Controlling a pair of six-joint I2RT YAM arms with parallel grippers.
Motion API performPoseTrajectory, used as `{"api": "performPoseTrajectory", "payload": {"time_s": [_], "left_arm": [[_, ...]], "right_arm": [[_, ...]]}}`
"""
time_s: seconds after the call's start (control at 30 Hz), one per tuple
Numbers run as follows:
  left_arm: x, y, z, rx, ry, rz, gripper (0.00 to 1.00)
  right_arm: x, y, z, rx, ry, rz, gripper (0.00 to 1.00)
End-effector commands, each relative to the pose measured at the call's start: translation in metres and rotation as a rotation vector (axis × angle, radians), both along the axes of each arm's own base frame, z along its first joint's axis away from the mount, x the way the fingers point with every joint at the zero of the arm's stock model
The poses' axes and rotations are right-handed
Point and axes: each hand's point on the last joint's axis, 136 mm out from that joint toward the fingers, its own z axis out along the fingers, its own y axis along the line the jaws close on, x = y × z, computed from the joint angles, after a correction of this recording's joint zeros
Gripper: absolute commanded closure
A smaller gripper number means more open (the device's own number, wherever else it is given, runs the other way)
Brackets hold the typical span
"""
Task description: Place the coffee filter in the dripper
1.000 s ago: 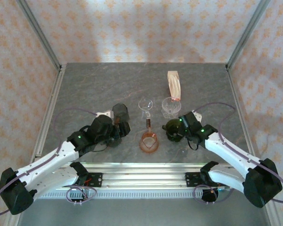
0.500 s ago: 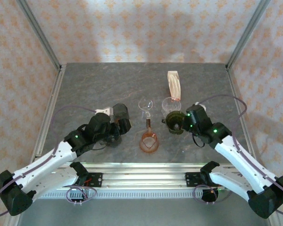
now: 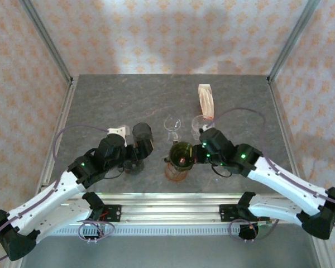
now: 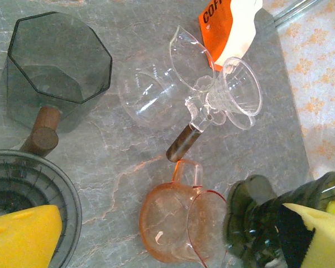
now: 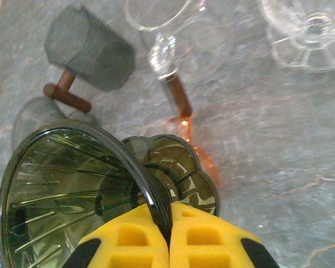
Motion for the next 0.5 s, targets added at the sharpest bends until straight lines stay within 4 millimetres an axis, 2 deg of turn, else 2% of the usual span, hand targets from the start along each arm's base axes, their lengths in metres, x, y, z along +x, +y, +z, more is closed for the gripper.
{"api": "performPoseTrajectory", "payload": {"time_s": [0.0,0.1,0.47], "left_arm": [[0.000,0.004,0.005,0.023,-0.018,0.006,0.01],[-0.001,0.004,0.005,0.023,-0.017,0.006,0.01],[0.000,0.003,0.003,0.018,-0.016,0.008,0.01]], "right_arm": [[0.009,0.018,0.015,0.048,-0.040,-0.008,1.00],[0.009,0.023,0.008,0.039,-0.022,-0.008,1.00],[0.007,0.019,-0.010,0.016,0.015,-0.040,1.00]]}}
